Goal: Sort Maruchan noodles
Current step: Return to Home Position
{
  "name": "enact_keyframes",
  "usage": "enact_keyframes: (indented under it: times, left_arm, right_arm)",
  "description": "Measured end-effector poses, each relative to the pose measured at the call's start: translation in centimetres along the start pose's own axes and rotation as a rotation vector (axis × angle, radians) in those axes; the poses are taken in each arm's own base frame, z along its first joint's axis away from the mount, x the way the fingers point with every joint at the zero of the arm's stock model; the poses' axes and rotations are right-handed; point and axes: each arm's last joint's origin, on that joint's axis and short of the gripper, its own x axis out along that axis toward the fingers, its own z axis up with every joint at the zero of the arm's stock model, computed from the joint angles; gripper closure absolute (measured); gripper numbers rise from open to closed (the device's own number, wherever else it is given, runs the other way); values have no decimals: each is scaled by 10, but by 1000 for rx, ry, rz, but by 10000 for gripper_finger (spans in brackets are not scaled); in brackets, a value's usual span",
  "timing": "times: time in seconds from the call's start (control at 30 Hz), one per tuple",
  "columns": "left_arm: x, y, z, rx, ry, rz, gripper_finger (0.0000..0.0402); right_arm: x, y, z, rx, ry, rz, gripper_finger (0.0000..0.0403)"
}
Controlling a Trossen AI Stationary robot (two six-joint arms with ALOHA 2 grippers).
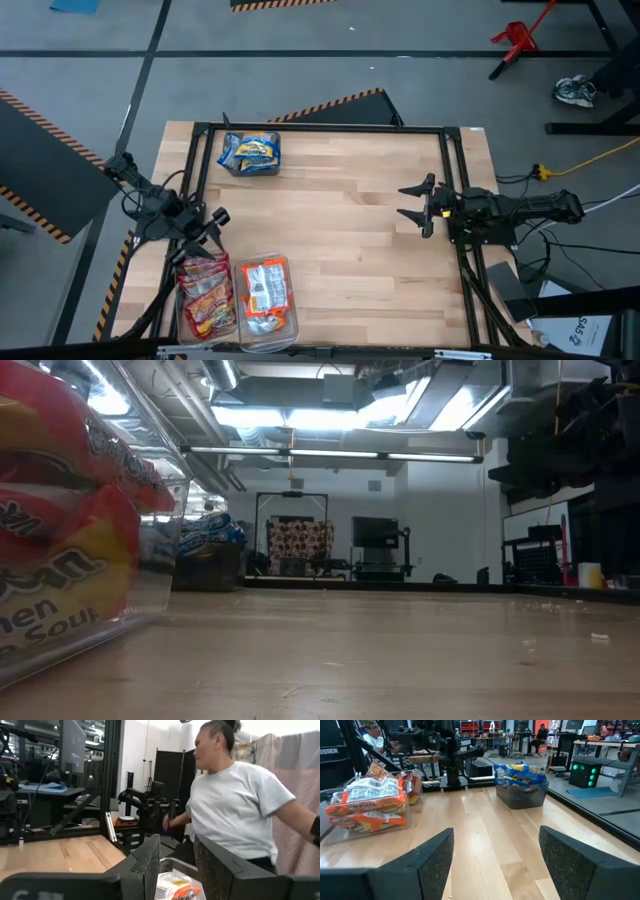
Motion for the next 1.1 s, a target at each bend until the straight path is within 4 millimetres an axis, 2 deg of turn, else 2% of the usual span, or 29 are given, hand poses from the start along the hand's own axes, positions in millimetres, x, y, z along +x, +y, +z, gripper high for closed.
enact_keyframes:
  times: [1.1]
  left_arm:
    - [0,0,0,17,3,1,287]
  right_arm:
    - [0,0,0,0,0,0,127]
